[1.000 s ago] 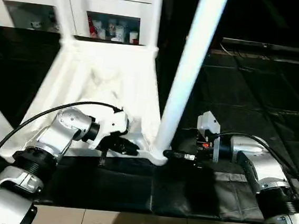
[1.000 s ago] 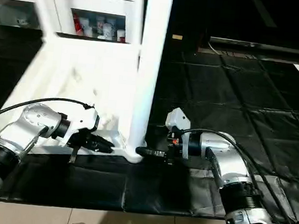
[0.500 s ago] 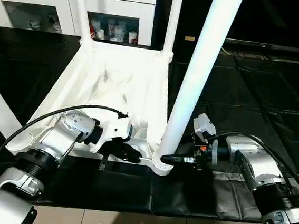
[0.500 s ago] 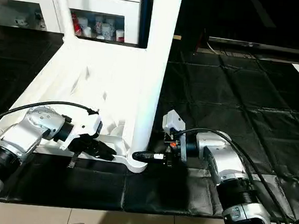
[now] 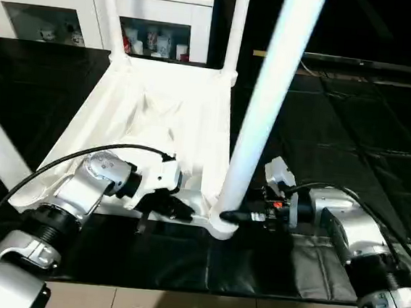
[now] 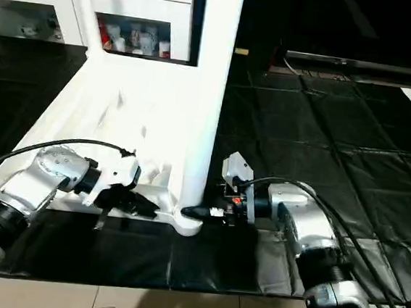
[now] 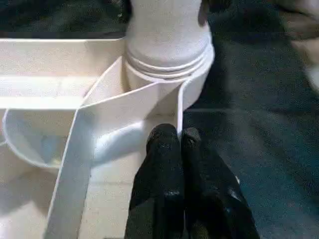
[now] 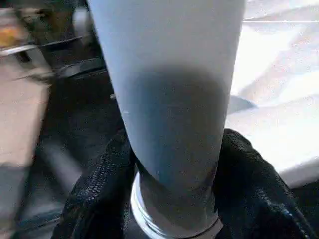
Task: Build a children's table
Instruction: Rotate leg to tighten
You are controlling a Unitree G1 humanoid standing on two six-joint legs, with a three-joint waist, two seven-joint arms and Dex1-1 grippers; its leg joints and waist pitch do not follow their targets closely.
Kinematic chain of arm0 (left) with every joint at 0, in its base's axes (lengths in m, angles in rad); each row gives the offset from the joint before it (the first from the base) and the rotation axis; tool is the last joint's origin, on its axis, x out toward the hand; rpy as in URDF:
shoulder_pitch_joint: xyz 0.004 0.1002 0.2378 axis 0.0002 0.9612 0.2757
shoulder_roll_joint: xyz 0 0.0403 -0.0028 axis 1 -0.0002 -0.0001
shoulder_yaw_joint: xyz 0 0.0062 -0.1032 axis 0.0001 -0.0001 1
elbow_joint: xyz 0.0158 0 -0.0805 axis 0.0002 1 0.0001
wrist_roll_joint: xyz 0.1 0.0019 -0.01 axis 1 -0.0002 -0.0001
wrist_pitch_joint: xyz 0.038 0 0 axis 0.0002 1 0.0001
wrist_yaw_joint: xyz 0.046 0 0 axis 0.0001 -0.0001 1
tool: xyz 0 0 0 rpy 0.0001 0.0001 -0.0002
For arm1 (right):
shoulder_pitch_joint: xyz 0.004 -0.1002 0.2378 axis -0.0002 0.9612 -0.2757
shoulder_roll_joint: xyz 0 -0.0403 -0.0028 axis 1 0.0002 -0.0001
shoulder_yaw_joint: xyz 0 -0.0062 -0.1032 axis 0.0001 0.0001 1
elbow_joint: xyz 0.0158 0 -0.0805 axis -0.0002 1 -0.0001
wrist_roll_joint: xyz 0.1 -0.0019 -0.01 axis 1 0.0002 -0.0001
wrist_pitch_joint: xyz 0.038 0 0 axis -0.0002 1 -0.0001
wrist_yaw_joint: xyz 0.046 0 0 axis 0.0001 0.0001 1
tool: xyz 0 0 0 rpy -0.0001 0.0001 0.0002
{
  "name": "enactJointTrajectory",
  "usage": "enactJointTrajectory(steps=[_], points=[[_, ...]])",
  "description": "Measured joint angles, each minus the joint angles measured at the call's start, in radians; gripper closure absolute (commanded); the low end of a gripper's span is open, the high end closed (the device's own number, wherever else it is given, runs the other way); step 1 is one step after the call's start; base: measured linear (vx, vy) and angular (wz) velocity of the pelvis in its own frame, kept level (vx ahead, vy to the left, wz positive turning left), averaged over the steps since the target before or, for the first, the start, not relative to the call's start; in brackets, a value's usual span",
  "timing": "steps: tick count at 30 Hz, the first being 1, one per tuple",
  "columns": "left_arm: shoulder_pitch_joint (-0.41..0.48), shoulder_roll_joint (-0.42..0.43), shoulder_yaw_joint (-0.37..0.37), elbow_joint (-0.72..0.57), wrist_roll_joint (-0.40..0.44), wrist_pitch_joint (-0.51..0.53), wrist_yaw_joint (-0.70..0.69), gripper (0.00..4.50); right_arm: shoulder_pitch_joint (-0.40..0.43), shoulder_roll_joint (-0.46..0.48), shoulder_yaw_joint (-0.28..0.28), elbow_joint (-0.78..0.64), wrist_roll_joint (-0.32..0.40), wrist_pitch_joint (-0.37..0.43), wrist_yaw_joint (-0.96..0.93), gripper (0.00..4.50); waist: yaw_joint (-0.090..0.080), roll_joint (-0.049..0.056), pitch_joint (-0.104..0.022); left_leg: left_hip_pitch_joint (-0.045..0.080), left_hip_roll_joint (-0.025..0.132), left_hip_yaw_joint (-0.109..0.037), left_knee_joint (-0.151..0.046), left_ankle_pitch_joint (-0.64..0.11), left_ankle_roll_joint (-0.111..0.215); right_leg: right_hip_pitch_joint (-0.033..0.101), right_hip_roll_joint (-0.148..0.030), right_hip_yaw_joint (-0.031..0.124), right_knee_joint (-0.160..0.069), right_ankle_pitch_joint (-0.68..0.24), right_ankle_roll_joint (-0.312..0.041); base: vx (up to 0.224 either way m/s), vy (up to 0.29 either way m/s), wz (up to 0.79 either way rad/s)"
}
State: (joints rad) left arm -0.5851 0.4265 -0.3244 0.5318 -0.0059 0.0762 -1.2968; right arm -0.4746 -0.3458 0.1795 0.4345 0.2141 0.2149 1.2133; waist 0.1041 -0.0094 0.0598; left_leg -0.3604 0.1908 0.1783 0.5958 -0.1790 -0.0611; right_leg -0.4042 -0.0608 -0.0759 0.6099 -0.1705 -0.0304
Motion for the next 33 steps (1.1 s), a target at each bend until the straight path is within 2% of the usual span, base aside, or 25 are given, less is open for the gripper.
enactJointTrajectory(steps=[4, 6, 8, 12, 17, 22, 24, 28, 33], points=[[0.016, -0.039, 0.039, -0.019, 0.001, 0.103, 0.124, 4.5, 0.007, 0.08, -0.035, -0.001, -0.046, 0.003, -0.208, 2.5, -0.032, 0.0, 0.0, 0.006, -0.001, 0.0, 0.0, 0.0, 0.0, 0.003, 0.0, 0.0, -0.002, 0.0, 0.001, 0.0, 0.0, 0.0], [0.028, -0.078, 0.067, -0.03, 0.002, 0.146, 0.219, 4.5, 0.007, 0.129, -0.059, 0.003, -0.071, 0.003, -0.343, 2.52, -0.055, 0.0, 0.0, 0.006, -0.001, -0.002, 0.0, 0.0, 0.0, 0.002, 0.0, -0.002, -0.005, 0.0, 0.001, 0.0, 0.0, 0.0], [0.029, -0.109, 0.076, -0.031, 0.002, 0.165, 0.277, 4.5, 0.007, 0.153, -0.071, 0.006, -0.083, 0.004, -0.427, 2.54, -0.068, 0.0, 0.0, 0.005, 0.0, -0.003, -0.001, 0.0, 0.0, 0.003, 0.0, -0.004, -0.01, 0.0, 0.001, 0.0, 0.0, 0.0], [0.025, -0.208, 0.11, -0.03, 0.041, 0.217, 0.476, 4.5, -0.031, 0.258, -0.121, 0.052, -0.121, 0.022, -0.679, 2.55, -0.079, 0.001, 0.0, 0.004, -0.001, -0.003, -0.001, 0.0, 0.0, 0.003, 0.0, -0.004, -0.01, 0.0, 0.0, 0.0, 0.0, 0.0], [0.002, -0.263, 0.115, -0.026, 0.052, 0.263, 0.604, 4.5, -0.092, 0.321, -0.146, 0.125, -0.145, 0.012, -0.841, 2.55, -0.079, 0.001, -0.001, 0.003, -0.001, -0.003, -0.004, -0.001, 0.0, 0.001, 0.0, -0.003, -0.01, 0.003, -0.002, 0.0, 0.0, 0.0], [-0.007, -0.273, 0.115, -0.025, 0.066, 0.266, 0.629, 4.5, -0.12, 0.34, -0.16, 0.157, -0.145, 0.002, -0.885, 2.55, -0.074, 0.001, -0.001, 0.002, 0.0, -0.004, -0.01, -0.002, -0.003, -0.001, 0.002, -0.004, -0.01, 0.006, -0.005, 0.0, 0.0, 0.0], [-0.009, -0.273, 0.113, -0.025, 0.07, 0.266, 0.626, 4.5, -0.114, 0.341, -0.17, 0.158, -0.145, -0.009, -0.895, 1.99, -0.072, 0.001, -0.001, 0.002, 0.0, -0.004, -0.011, -0.002, -0.003, -0.001, 0.002, -0.005, -0.01, 0.006, -0.005, 0.0, 0.0, 0.0], [-0.011, -0.259, 0.103, -0.026, 0.07, 0.262, 0.603, 4.5, -0.078, 0.316, -0.175, 0.154, -0.133, -0.015, -0.87, 1.67, -0.066, 0.001, 0.0, 0.002, 0.0, -0.004, -0.01, -0.002, -0.003, -0.001, 0.001, -0.004, -0.012, 0.006, -0.005, 0.0, 0.0, 0.0], [-0.013, -0.205, 0.078, -0.024, 0.06, 0.214, 0.506, 4.5, -0.001, 0.218, -0.167, 0.047, -0.083, -0.017, -0.679, 1.23, -0.06, 0.002, 0.0, -0.002, 0.0, -0.004, -0.009, -0.002, -0.003, -0.002, 0.001, -0.005, -0.015, 0.008, -0.005, 0.0, 0.0, 0.0]])
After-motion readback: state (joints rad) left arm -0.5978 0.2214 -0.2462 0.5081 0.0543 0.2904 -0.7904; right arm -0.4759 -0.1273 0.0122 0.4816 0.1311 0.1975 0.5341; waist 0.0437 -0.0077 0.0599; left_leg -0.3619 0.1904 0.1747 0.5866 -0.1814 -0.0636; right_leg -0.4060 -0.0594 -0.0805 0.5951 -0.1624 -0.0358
